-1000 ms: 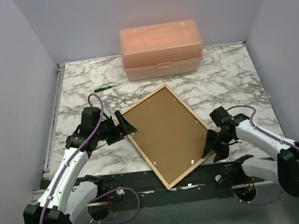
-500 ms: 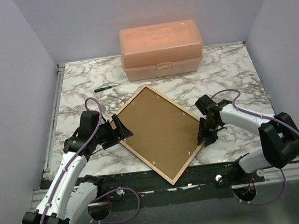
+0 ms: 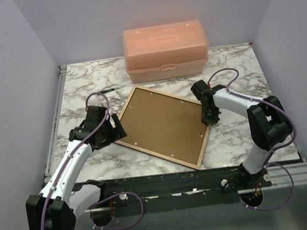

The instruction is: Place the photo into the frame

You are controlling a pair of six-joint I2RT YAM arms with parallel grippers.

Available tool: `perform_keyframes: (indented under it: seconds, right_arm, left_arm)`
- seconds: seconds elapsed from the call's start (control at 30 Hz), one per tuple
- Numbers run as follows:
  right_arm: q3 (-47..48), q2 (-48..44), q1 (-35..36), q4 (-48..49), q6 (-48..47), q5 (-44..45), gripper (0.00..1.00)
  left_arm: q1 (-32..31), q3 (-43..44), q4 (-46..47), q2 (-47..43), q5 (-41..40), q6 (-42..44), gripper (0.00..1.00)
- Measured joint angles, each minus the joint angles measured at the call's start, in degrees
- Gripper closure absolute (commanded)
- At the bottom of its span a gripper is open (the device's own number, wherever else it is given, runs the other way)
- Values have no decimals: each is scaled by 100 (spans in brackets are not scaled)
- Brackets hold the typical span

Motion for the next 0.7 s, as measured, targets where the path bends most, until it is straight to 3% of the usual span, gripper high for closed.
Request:
perform_keyframes:
  seconds: [0.1,0.27,0.5,0.7]
  right_arm:
    - [188,125,-136,24,-107,-2,36]
    - [179,-153,-260,195,-223,-485,18]
    - [-649,-1539,-407,678,-155,-1615,15]
    - [-1928,-1803,-446,1266,114,-2787,15]
  left_arm:
    - [20,210,22,437,-389,63,15]
    - [107,654,81,1279,-833,175,15]
    - [450,1303,470,2835,-1051,461,16]
    - [763,1445,662,3716,-772,706,22]
